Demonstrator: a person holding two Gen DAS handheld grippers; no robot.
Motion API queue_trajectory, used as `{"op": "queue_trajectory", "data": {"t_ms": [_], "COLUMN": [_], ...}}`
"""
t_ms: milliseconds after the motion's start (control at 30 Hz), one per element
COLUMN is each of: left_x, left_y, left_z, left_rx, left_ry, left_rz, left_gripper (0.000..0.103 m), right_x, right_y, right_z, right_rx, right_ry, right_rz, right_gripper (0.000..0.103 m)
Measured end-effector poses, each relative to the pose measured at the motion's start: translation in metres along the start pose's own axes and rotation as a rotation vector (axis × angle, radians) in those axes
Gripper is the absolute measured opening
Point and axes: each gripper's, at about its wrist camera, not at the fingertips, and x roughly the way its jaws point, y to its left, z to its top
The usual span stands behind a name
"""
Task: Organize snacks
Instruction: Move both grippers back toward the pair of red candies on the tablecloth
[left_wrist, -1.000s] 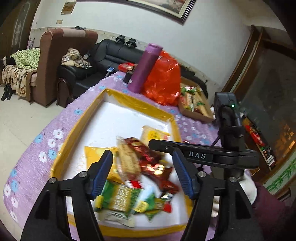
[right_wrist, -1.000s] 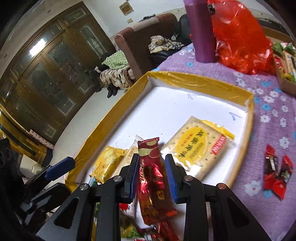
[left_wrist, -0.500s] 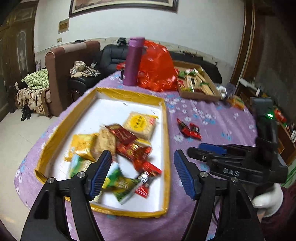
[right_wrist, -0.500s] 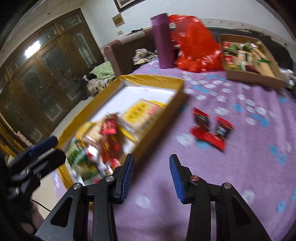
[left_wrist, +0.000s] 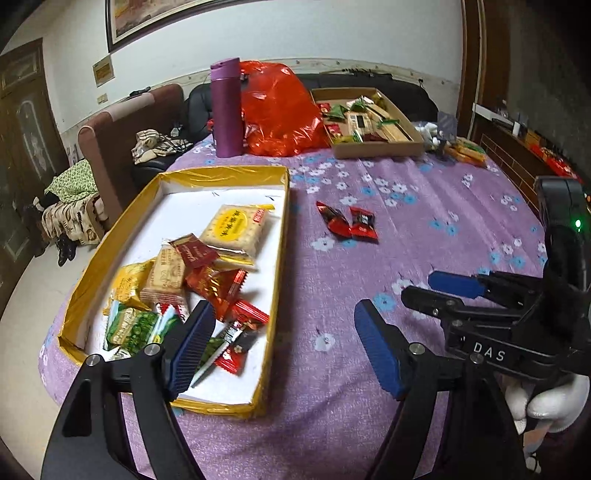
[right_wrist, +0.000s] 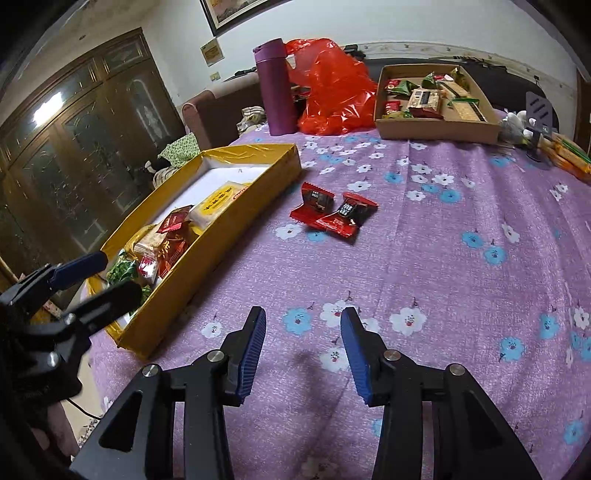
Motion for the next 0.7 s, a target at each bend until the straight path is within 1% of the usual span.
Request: {"op": "queue_trajectory", "data": {"t_ms": [233, 433, 700], "left_x": [0.0023, 0.0039, 0.0058], "left_y": [-0.0046, -0.0037, -0.0070], "left_z": [-0.0035, -0.0061, -0.0091], "left_rx": [0.008, 0.006, 0.027], "left_ry": [0.026, 0.035, 0.041], "left_rz": [-0.010, -0.016, -0.010], "left_gripper": [0.078, 0.078, 0.078], "right_x": [-0.0020, -0.0017, 0.0000], "right_y": [-0.0005, -0.0006, 0.0012], "right_z": [-0.0016, -0.0019, -0.0032], "right_rx": [-0.004, -0.003, -0.006], "right_ry": [-0.004, -0.003, 0.005], "right_rz": [0.000, -0.007, -0.013], "right_gripper": [0.045, 0.047, 0.047]}}
